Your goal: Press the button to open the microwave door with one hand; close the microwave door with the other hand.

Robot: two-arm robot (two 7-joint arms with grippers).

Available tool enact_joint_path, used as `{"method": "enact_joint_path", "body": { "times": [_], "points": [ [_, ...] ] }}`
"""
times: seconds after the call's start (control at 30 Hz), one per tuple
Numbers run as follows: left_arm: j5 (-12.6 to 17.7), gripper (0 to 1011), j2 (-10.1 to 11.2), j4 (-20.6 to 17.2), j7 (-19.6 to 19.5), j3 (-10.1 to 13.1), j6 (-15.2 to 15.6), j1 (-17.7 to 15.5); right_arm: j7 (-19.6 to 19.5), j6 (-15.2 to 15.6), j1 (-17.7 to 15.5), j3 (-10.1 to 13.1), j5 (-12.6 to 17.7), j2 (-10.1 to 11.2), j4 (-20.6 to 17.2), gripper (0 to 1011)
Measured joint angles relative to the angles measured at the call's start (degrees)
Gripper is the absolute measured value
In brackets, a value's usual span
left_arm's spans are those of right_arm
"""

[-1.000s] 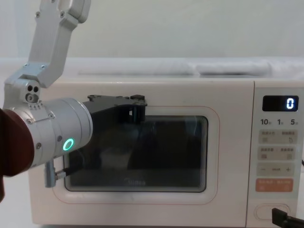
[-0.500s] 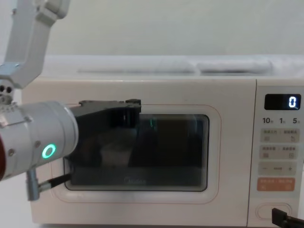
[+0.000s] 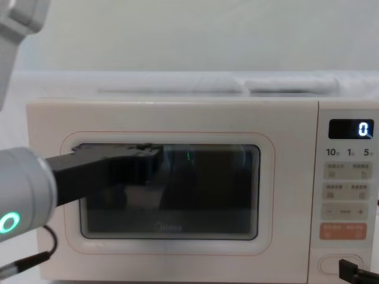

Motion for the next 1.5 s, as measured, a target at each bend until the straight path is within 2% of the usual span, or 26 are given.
{"method": "enact_joint_path", "body": {
  "times": [0.37,0.53,0.6,0.7,1.0,1.5],
  "points": [
    [0.05,412,2.73,-1.14,1.01,-3.52,-4.39,5.65,0.0,0.0,0.0,0.0,0.0,0.0,0.0,1000],
    [-0.17,600,3.0,-0.22,1.29,-4.73,-5.8,7.14,0.0,0.0,0.0,0.0,0.0,0.0,0.0,1000],
    [-0.29,630,3.01,0.28,1.4,-5.28,-6.44,7.77,0.0,0.0,0.0,0.0,0.0,0.0,0.0,1000],
    [-0.3,759,3.01,1.02,1.66,-5.8,-7.13,8.4,0.0,0.0,0.0,0.0,0.0,0.0,0.0,1000],
    [0.13,988,2.38,3.31,2.65,-6.97,-8.04,9.61,0.0,0.0,0.0,0.0,0.0,0.0,0.0,1000],
    [1.04,1001,1.02,5.07,4.01,-9.14,-8.77,11.35,0.0,0.0,0.0,0.0,0.0,0.0,0.0,1000]
  ]
}}
